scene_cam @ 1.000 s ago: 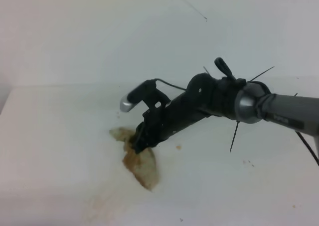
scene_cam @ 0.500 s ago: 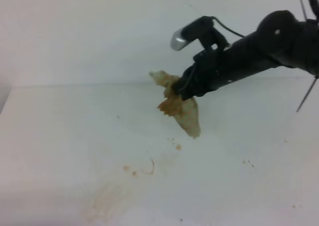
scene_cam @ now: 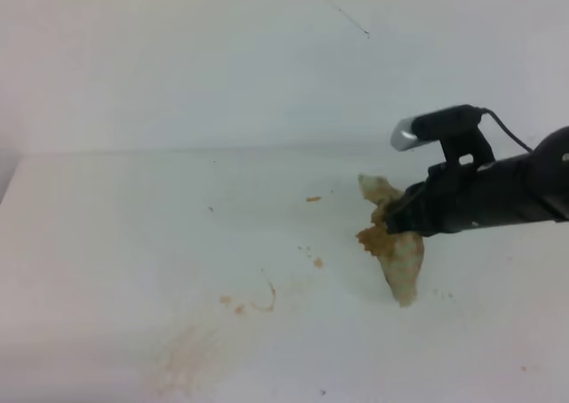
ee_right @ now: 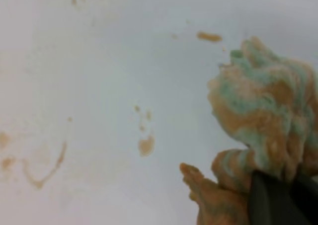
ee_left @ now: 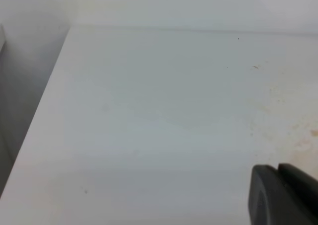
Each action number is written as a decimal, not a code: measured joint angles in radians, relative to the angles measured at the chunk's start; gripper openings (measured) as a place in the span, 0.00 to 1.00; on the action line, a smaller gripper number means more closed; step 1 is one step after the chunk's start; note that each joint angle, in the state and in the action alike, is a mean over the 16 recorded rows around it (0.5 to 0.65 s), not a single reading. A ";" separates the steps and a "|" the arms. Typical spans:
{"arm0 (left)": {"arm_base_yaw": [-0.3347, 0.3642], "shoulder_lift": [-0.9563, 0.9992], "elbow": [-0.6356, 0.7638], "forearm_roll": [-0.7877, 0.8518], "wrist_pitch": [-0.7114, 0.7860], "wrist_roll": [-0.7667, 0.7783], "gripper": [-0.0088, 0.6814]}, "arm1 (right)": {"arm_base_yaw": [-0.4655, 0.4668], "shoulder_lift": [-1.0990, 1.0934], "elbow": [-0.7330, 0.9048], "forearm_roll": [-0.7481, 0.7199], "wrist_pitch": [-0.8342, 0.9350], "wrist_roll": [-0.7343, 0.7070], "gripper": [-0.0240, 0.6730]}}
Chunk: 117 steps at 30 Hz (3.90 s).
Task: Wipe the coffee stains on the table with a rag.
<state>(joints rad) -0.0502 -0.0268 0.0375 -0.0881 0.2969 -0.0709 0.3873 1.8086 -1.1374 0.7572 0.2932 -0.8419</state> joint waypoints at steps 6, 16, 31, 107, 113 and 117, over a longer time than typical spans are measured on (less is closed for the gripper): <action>0.000 0.000 0.000 0.000 0.000 0.000 0.01 | -0.002 0.007 0.073 0.041 -0.077 -0.003 0.10; 0.000 0.000 0.000 0.000 0.000 0.000 0.01 | -0.002 0.005 0.067 0.050 -0.084 -0.017 0.39; 0.000 0.000 0.000 0.000 0.000 0.000 0.01 | -0.003 -0.292 0.052 -0.019 0.031 -0.002 0.39; 0.000 0.000 0.000 0.000 0.000 0.000 0.01 | -0.294 -1.804 1.139 -0.952 -0.237 0.897 0.04; 0.000 0.000 0.000 0.000 0.000 0.000 0.01 | -0.365 -1.819 1.139 -0.952 -0.159 0.897 0.04; 0.000 0.000 0.000 0.000 0.000 0.000 0.01 | -0.398 -1.819 1.139 -0.952 -0.135 0.897 0.04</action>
<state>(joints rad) -0.0502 -0.0268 0.0375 -0.0881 0.2969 -0.0709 -0.0103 -0.0106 0.0017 -0.1950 0.1585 0.0546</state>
